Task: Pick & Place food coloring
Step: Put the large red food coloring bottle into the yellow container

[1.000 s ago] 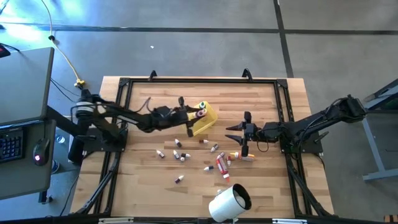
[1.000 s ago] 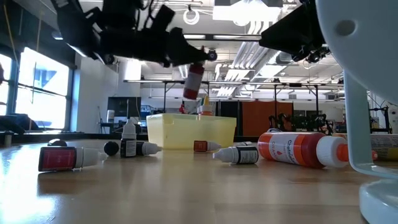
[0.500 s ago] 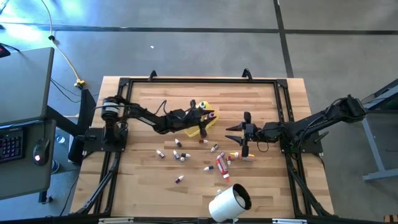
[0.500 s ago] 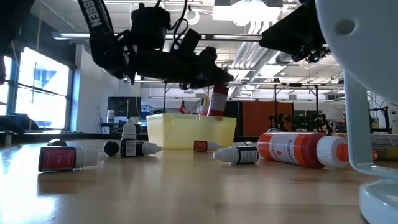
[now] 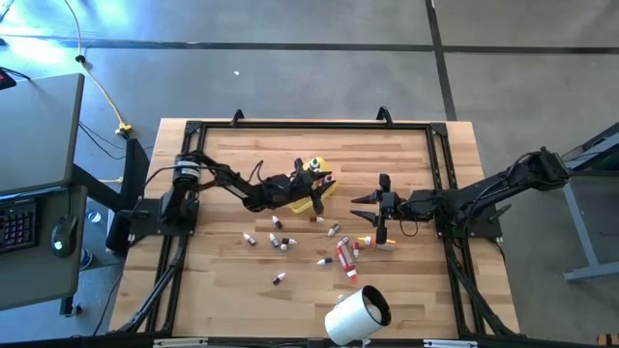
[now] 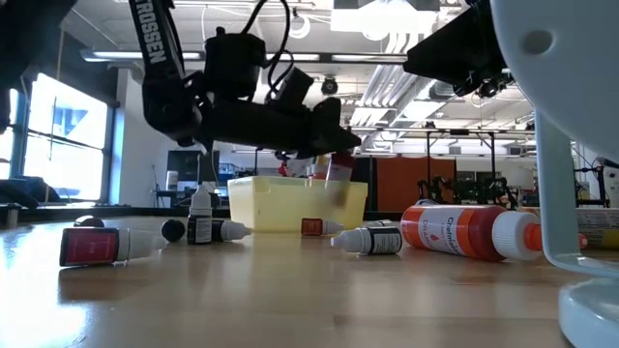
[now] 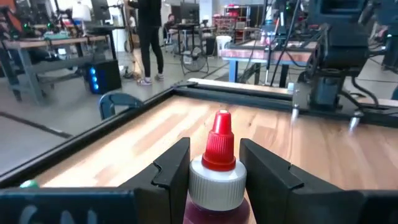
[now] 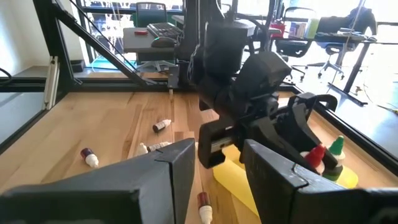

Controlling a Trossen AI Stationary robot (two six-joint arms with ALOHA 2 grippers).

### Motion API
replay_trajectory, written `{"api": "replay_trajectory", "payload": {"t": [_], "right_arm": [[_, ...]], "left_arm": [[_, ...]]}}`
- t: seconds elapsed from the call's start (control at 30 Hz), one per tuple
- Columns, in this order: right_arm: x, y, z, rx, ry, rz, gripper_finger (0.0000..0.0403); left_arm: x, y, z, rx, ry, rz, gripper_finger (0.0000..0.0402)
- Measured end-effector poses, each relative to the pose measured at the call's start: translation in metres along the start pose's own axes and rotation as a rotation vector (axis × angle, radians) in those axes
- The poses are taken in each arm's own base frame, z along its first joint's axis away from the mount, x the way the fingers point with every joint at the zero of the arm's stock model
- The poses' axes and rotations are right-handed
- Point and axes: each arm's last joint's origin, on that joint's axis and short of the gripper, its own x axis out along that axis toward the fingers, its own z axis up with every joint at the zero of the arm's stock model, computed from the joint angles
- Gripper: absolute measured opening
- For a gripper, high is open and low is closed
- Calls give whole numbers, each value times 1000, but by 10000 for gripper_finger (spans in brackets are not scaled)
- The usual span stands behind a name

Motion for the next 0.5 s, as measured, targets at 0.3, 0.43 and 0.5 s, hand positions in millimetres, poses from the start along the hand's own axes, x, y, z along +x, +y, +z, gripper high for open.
{"api": "replay_trajectory", "payload": {"t": [0.3,0.43,0.5], "right_arm": [[0,0,-1,-7,8,-1,131],[0,-1,-2,-12,19,-34,131],[0,-2,-2,-12,19,-51,131]], "left_arm": [[1,0,-11,-2,51,2,128],[1,0,-11,-1,53,2,128],[1,0,-12,5,66,2,128]]}}
